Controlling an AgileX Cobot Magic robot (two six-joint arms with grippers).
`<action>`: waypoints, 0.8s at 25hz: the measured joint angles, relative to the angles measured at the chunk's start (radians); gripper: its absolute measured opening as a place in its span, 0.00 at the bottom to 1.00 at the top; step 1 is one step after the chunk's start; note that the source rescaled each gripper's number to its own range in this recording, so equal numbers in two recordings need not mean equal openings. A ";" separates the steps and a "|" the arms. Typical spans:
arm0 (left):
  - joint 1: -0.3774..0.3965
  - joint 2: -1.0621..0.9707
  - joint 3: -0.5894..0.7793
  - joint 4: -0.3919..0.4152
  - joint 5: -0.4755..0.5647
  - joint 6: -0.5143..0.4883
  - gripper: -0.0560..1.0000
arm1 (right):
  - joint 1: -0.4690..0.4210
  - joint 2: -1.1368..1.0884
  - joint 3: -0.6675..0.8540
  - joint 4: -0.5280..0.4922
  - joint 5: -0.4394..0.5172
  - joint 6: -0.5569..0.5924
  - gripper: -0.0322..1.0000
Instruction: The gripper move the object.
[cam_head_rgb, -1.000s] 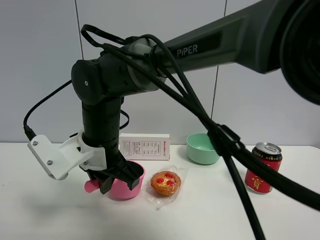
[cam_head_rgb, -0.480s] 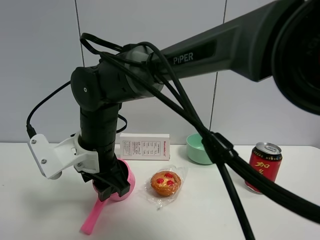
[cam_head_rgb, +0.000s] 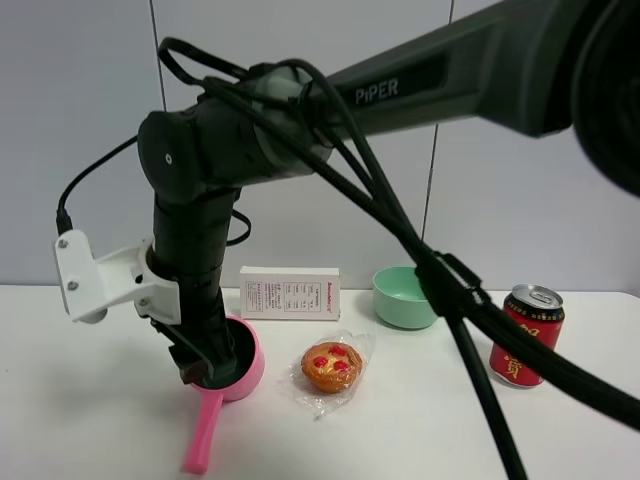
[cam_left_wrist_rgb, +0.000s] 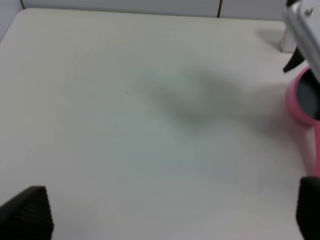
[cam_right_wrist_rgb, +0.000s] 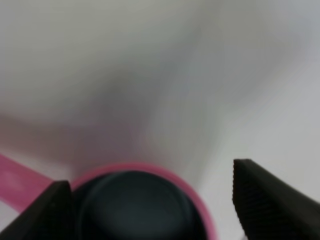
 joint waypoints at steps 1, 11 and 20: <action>0.000 0.000 0.000 0.000 0.000 0.000 1.00 | 0.000 -0.019 0.000 0.000 -0.007 0.022 0.59; 0.000 0.000 0.000 0.000 0.000 0.000 1.00 | 0.000 -0.246 0.000 -0.067 -0.027 0.465 0.60; 0.000 0.000 0.000 0.000 0.000 0.000 1.00 | 0.000 -0.500 0.000 -0.264 0.164 0.983 0.76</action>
